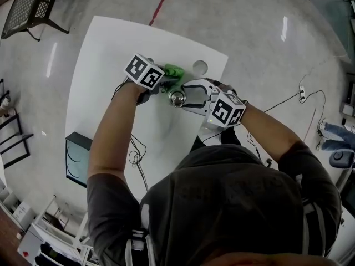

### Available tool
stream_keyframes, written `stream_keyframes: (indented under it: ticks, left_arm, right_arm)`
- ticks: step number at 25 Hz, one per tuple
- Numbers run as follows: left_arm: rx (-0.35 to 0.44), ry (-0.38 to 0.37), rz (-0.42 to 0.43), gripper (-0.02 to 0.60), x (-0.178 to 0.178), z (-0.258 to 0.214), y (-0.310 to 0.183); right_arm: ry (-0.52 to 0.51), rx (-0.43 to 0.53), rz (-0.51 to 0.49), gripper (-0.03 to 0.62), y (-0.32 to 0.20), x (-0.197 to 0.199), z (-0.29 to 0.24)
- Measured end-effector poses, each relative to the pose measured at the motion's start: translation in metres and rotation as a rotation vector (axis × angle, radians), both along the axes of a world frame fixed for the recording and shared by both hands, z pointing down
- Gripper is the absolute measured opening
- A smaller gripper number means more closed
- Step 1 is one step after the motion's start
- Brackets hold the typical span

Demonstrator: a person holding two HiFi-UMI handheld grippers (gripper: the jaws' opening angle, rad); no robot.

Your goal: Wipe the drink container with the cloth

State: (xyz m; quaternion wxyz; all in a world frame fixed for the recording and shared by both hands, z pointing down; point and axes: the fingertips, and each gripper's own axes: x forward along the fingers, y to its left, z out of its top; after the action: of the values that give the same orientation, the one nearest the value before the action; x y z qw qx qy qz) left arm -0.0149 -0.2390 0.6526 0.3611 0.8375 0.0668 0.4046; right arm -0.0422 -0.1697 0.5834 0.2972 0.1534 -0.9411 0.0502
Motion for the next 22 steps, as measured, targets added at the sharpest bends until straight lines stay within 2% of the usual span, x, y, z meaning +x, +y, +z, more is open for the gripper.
stream_keyframes:
  ticks: [3,4,7,9,15,19,22]
  left_arm:
    - [0.044,-0.011,-0.003,0.127,-0.004,-0.005,-0.001]
    - [0.031,0.009,-0.016,0.127,-0.008,-0.013,-0.003]
    - [-0.046,0.135,-0.109,0.129,-0.023,-0.052,-0.011]
    - [-0.059,0.174,-0.151,0.127,-0.035,-0.064,-0.009]
    - [-0.023,0.092,-0.288,0.127,-0.051,-0.024,0.004]
    - [0.117,0.015,-0.369,0.124,-0.05,-0.004,0.002]
    - [0.185,0.022,-0.444,0.124,-0.055,-0.009,0.002]
  right_arm:
    - [0.003,0.0,0.005,0.253,0.001,0.0,0.001]
    - [0.004,0.001,0.006,0.253,0.001,-0.001,0.001]
    - [0.012,0.003,0.002,0.253,0.0,-0.003,0.002]
    - [0.016,0.005,0.002,0.253,0.001,-0.003,0.002]
    - [0.031,0.005,0.001,0.253,0.001,-0.001,0.002]
    - [0.04,0.0,0.012,0.253,0.003,-0.001,0.001]
    - [0.047,0.006,-0.004,0.253,0.003,-0.001,0.001]
